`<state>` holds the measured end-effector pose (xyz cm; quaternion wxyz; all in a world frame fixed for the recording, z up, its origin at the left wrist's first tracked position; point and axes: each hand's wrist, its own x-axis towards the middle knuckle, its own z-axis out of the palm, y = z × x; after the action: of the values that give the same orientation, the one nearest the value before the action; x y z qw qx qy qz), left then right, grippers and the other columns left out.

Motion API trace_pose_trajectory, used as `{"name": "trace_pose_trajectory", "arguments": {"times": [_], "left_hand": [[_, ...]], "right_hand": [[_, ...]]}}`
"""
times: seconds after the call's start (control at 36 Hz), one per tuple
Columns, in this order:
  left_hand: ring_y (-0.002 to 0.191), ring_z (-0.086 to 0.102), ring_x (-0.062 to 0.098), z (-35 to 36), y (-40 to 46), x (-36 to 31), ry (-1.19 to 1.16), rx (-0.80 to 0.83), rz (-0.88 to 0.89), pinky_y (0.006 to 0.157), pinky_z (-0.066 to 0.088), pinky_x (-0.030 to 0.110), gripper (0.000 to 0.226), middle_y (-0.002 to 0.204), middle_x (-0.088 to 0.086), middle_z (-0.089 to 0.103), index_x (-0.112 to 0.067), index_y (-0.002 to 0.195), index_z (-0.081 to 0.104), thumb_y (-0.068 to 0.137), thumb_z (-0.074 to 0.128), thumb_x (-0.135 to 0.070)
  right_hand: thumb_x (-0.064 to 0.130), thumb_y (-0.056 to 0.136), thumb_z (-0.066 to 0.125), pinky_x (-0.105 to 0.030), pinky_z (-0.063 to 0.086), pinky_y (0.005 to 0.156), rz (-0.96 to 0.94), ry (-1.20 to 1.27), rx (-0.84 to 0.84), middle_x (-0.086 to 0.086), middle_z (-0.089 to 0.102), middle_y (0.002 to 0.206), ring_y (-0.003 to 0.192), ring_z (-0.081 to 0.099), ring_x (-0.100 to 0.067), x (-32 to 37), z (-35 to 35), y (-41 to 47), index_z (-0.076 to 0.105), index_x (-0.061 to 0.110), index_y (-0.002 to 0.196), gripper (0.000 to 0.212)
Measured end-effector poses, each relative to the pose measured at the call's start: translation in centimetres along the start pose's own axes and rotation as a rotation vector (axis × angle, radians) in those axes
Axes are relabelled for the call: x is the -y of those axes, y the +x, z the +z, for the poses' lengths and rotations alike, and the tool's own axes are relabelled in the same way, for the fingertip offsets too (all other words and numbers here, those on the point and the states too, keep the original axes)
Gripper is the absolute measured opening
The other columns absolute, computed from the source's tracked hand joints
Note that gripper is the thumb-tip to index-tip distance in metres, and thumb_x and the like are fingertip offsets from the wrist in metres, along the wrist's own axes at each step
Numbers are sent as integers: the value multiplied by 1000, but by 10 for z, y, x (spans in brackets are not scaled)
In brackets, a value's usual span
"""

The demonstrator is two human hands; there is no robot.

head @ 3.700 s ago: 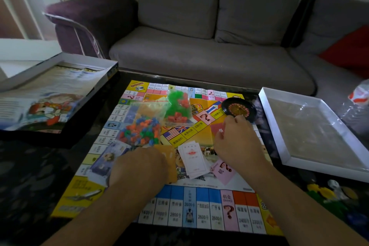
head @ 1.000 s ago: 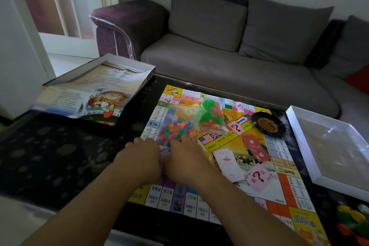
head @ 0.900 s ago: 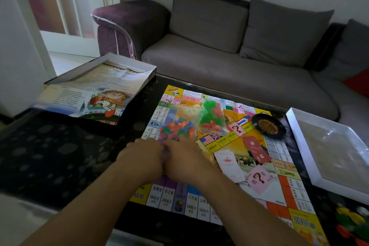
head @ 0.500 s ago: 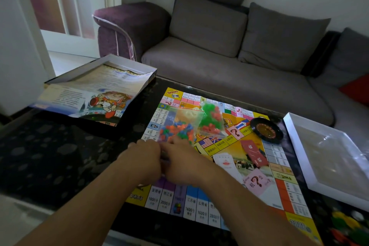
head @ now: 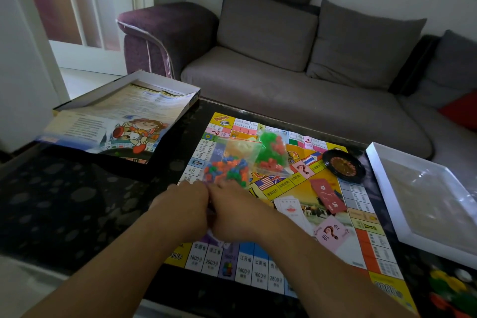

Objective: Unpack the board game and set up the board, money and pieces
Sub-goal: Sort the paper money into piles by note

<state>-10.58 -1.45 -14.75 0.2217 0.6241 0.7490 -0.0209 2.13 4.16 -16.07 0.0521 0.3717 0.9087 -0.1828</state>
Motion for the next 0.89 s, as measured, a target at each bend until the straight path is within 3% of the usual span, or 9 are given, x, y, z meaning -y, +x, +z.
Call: {"name": "trace_pose_trajectory", "arguments": {"times": [0.11,0.25,0.44,0.56,0.61,0.67,0.72,0.81,0.89], "left_hand": [[121,51,25,-1,0,0,2,1,16,103,51,43,38,130,5,53,-23,130,47,99,61,-40],[125,45,25,-3,0,-2,7,44,25,107,48,41,47,133,7,49,-22,138,45,99,62,-43],[133,41,26,-3,2,2,-43,47,59,111,44,40,57,139,7,46,-22,143,42,96,69,-41],[111,55,16,-6,0,3,-69,27,98,96,51,31,45,128,2,56,-22,131,51,94,72,-37],[96,55,10,-10,-1,3,-71,38,125,81,46,23,37,120,-2,61,-23,125,54,95,72,-34],[93,54,9,-15,-2,3,-57,76,128,77,44,22,39,116,-4,60,-24,121,51,92,76,-31],[104,60,14,-24,-3,5,-63,153,136,85,51,26,52,124,-4,61,-22,127,48,87,80,-25],[107,63,10,-39,-8,8,-193,255,197,89,49,25,55,114,-17,55,-37,127,47,85,83,-29],[117,62,12,-46,-9,13,-283,225,239,105,49,35,49,123,-15,63,-35,128,60,85,83,-41]], "right_hand": [[23,85,74,-48,46,102,-10,-10,2,-8,46,120,114,42,-26,0,2,1,50,18,131,52],[27,85,77,-40,40,94,-24,-5,-5,-8,43,122,118,38,-25,-3,3,-2,50,19,132,55],[25,85,78,-42,41,102,-15,20,-13,-8,42,127,119,38,-25,-1,4,-4,46,15,134,60],[21,84,79,-48,54,96,26,125,-38,-7,55,128,116,54,-26,2,5,-3,37,18,142,72],[19,84,79,-52,60,86,35,156,-45,-5,62,119,105,63,-26,2,7,-3,36,23,135,66],[19,86,79,-52,61,82,34,175,-50,-4,66,115,100,66,-24,0,7,-4,37,23,135,65],[21,87,80,-48,61,85,21,198,-79,-2,67,117,101,66,-22,-1,4,-6,44,23,133,58],[16,84,81,-43,60,92,-1,195,-131,2,70,121,109,67,-19,-5,-5,-8,60,23,128,50],[10,80,79,-48,61,86,-1,136,-128,0,70,112,101,67,-22,-5,-20,-7,67,21,121,44]]}}
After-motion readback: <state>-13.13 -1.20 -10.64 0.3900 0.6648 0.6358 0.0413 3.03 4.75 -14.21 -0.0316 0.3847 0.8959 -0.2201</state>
